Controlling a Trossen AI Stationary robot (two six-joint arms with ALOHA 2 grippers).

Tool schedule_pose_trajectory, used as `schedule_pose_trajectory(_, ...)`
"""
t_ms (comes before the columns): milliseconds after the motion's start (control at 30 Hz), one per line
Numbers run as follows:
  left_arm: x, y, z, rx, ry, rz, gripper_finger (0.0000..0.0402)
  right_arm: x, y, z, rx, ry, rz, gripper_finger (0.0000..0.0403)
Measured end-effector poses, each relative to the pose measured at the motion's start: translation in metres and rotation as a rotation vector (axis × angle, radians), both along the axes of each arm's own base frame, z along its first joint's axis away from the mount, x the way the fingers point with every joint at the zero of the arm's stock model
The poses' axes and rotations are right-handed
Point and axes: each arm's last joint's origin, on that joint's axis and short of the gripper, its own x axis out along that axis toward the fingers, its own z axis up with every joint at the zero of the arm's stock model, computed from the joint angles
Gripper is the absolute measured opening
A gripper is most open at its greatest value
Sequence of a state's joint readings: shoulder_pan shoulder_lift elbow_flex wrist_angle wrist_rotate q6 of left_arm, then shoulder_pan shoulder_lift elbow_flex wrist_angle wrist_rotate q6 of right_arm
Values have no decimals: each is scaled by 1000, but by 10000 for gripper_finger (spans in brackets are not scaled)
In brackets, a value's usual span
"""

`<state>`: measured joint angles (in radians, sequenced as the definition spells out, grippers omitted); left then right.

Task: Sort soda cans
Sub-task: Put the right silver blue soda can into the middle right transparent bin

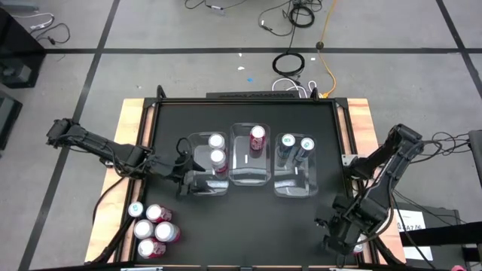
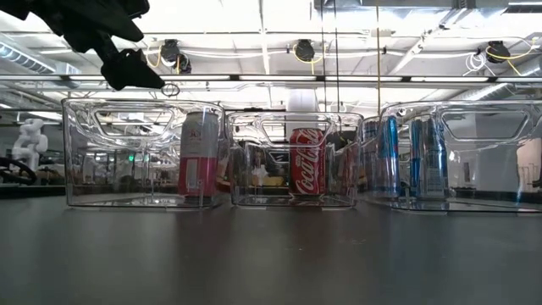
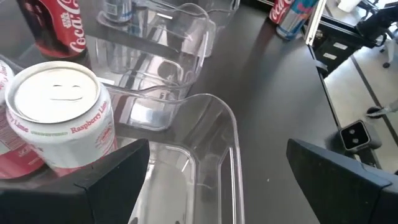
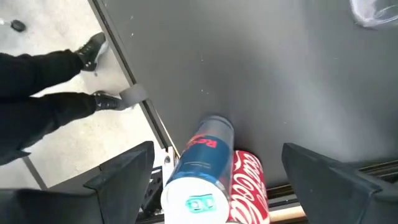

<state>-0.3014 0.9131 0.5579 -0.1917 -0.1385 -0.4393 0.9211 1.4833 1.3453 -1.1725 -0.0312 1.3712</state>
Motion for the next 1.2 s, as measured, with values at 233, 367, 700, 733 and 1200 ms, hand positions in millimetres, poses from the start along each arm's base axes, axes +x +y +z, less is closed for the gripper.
schedule_pose_trajectory(233, 0, 0, 0, 17, 1, 9, 386, -5, 19, -14, -30, 25, 60, 345)
schedule_pose_trajectory(367, 0, 1, 0, 22, 1, 16, 386, -10, 25, -18, -28, 54, 82, 345)
schedule_pose_trajectory(700, 0, 1, -1, 26, 5, 19, 386, -17, 34, -23, -15, 88, 131, 345)
schedule_pose_trajectory(733, 0, 1, -1, 26, 6, 19, 386, -17, 36, -25, -16, 100, 143, 345)
schedule_pose_trajectory(1200, 0, 1, -1, 28, 6, 22, 386, -12, 47, -49, -82, 167, 161, 332)
